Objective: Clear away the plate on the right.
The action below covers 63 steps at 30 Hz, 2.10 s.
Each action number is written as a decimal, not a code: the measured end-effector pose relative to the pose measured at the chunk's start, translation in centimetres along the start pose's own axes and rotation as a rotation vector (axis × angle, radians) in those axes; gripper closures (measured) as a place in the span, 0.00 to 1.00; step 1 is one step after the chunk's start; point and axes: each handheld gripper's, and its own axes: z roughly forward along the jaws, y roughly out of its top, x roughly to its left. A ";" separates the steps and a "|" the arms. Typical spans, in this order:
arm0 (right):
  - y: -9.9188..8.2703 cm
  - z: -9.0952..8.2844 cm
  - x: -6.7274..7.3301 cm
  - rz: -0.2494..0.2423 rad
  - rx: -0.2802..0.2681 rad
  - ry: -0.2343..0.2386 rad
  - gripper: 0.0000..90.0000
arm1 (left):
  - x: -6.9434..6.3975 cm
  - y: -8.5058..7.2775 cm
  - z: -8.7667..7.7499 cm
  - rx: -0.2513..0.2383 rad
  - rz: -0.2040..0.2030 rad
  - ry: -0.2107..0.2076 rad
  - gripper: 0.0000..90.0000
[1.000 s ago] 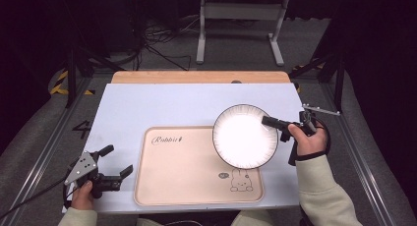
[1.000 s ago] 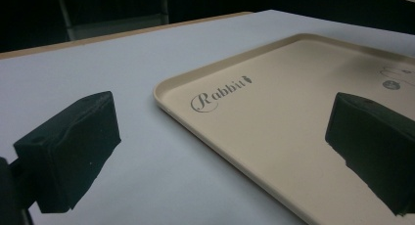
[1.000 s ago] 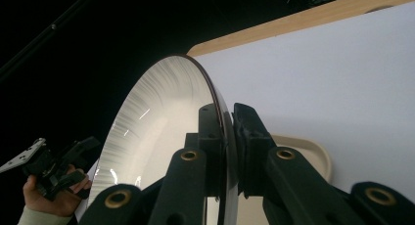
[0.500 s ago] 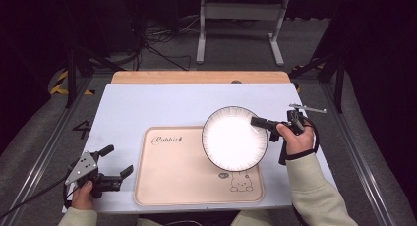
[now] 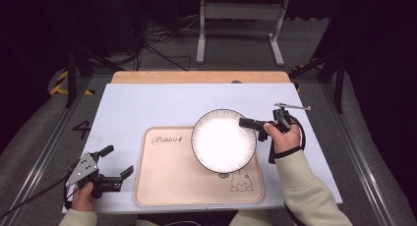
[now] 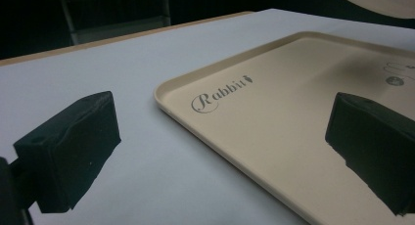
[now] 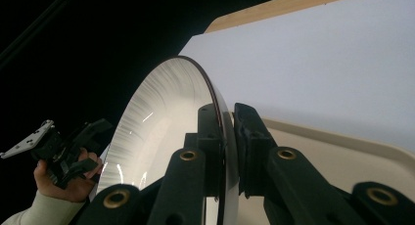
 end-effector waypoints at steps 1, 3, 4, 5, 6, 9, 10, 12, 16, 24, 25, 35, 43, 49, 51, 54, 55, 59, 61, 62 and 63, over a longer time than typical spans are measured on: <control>0.0 0.2 0.0 0.000 0.004 0.002 0.92 | 0.0 0.0 0.0 -0.001 0.001 0.000 0.00; -0.1 0.7 0.0 0.002 0.014 0.002 0.92 | 0.1 0.0 0.0 0.007 0.002 -0.006 0.00; -0.2 1.0 0.0 0.000 0.020 0.002 0.92 | 0.1 0.0 0.0 0.009 0.002 -0.007 0.00; -0.3 1.2 0.0 0.002 0.026 0.003 0.92 | 0.0 0.0 0.0 0.008 -0.005 -0.007 0.00; -0.3 1.4 0.0 0.003 0.031 0.002 0.92 | 0.1 0.0 0.0 0.011 0.005 -0.008 0.00; -0.6 2.1 0.0 0.009 0.048 0.004 0.92 | 0.1 0.0 0.0 0.005 -0.003 -0.007 0.00; -0.7 2.4 -0.1 0.006 0.056 0.004 0.92 | 0.1 0.0 0.0 0.006 -0.002 -0.008 0.00; -0.8 2.9 -0.1 0.012 0.068 0.003 0.91 | 0.1 0.0 0.0 0.006 -0.002 -0.008 0.00; -1.1 3.5 -0.1 0.013 0.084 0.003 0.91 | 0.1 0.1 0.0 0.011 -0.003 -0.010 0.00; -1.7 5.0 -0.2 0.017 0.127 0.002 0.91 | 0.0 0.1 0.1 0.012 -0.010 -0.009 0.00; -1.8 5.2 -0.1 0.022 0.134 0.002 0.91 | 0.0 0.1 0.1 0.012 -0.010 -0.009 0.00; -2.8 6.8 0.0 0.027 0.182 0.006 0.91 | 0.0 0.1 0.1 0.015 -0.003 -0.009 0.00; -3.5 7.7 -0.4 0.049 0.205 0.011 0.91 | 0.1 0.1 0.1 0.016 0.000 -0.009 0.00; -3.8 8.2 -0.4 0.055 0.227 0.013 0.90 | 0.1 0.1 0.1 0.017 0.006 -0.009 0.00; -3.9 8.4 -0.5 0.051 0.228 0.009 0.90 | 0.1 0.1 0.1 0.017 0.006 -0.009 0.00; -4.0 8.4 -0.5 0.050 0.229 0.011 0.90 | 0.1 0.1 0.1 0.017 0.006 -0.010 0.00; -4.0 8.4 -0.5 0.045 0.229 0.010 0.90 | 0.1 0.1 0.1 0.016 0.006 -0.009 0.00; -3.9 8.5 -0.6 0.030 0.238 0.013 0.91 | 0.0 0.1 0.1 0.014 0.005 -0.008 0.00; -3.8 8.6 -0.6 0.026 0.243 0.008 0.91 | 0.0 0.1 0.1 0.013 0.005 -0.008 0.00; -3.8 8.6 -0.6 0.026 0.243 0.008 0.91 | 0.0 0.1 0.1 0.014 0.004 -0.007 0.00; -3.8 8.6 -0.6 0.026 0.244 0.009 0.91 | 0.0 0.1 0.1 0.014 0.005 -0.008 0.00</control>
